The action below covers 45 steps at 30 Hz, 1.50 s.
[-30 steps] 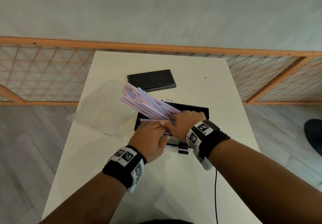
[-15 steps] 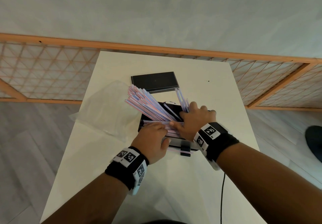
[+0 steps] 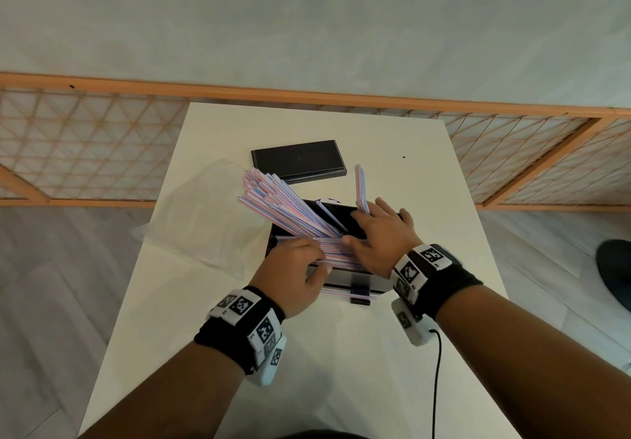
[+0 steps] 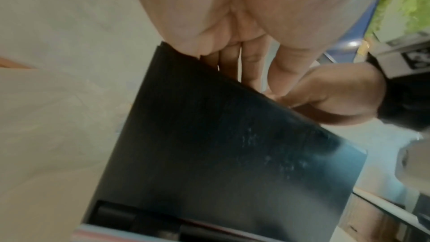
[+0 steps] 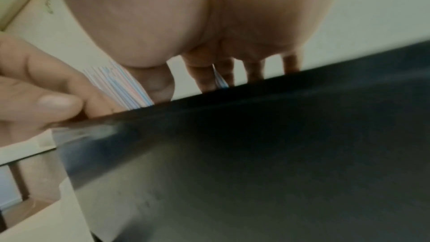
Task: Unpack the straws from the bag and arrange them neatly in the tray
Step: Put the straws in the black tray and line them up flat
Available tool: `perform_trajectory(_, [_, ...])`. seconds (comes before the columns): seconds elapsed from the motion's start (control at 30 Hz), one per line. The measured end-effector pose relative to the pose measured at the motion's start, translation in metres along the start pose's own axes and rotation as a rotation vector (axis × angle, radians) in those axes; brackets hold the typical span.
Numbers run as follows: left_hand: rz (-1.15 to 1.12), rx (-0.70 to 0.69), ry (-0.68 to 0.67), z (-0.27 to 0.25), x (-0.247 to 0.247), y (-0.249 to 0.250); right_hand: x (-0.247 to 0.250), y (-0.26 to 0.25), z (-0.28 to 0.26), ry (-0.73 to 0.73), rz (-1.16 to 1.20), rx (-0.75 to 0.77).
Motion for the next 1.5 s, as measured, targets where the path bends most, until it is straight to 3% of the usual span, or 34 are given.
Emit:
perform_trajectory(0.13, [-0.235,0.08,0.181,-0.003,0.026,0.012,0.013,-0.014,-0.011,0.093,0.134,0.237])
perform_trajectory(0.2, [-0.476,0.138,0.297,-0.003,0.045,0.02,0.018,-0.028,-0.018,0.151,0.172,0.372])
perform_trajectory(0.27, [-0.691,0.085,0.354,0.002,0.063,0.031,0.019,-0.044,-0.025,0.191,0.138,0.5])
perform_trajectory(0.4, [-0.467,0.054,0.189,0.016,0.08,0.046,0.015,-0.067,-0.028,0.183,0.024,0.594])
perform_trajectory(0.47, [-0.316,0.098,0.134,0.019,0.083,0.043,0.009,-0.071,-0.024,0.153,-0.003,0.579])
perform_trajectory(0.57, [-0.214,0.216,0.185,0.014,0.087,0.031,0.003,-0.069,-0.016,0.144,-0.006,0.539])
perform_trajectory(0.77, [-0.254,0.289,0.196,0.009,0.085,0.023,0.004,-0.072,-0.017,0.177,0.021,0.556])
perform_trajectory(0.9, [-0.352,0.3,0.234,0.009,0.09,0.019,0.014,-0.067,-0.023,0.304,0.17,0.59])
perform_trajectory(0.97, [-0.428,0.317,0.274,0.009,0.093,0.018,0.024,-0.059,-0.026,0.37,0.357,0.548])
perform_trajectory(1.07, [-0.549,0.306,0.317,0.01,0.095,0.019,0.036,-0.043,-0.018,0.387,0.471,0.335])
perform_trajectory(1.23, [-0.717,0.343,0.391,0.01,0.094,0.016,0.039,-0.03,-0.005,0.164,0.082,0.087])
perform_trajectory(1.37, [-0.554,0.309,0.584,0.008,0.092,0.01,0.035,-0.037,-0.009,0.082,-0.054,0.055])
perform_trajectory(1.4, [-0.525,0.306,0.582,0.01,0.088,0.01,0.033,-0.04,-0.009,0.071,-0.064,0.049])
perform_trajectory(1.5, [-0.486,0.329,0.397,0.016,0.064,0.012,0.027,-0.054,-0.008,0.083,-0.105,0.052])
Point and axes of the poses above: each hand's wrist, its own z-axis towards the middle knuckle, its own x-axis out of the back of the hand, y = z × x, the point moved 5 cm from there along z, towards the middle knuckle, and after that the axes turned 7 degrees about -y, right-handed, at the moved point
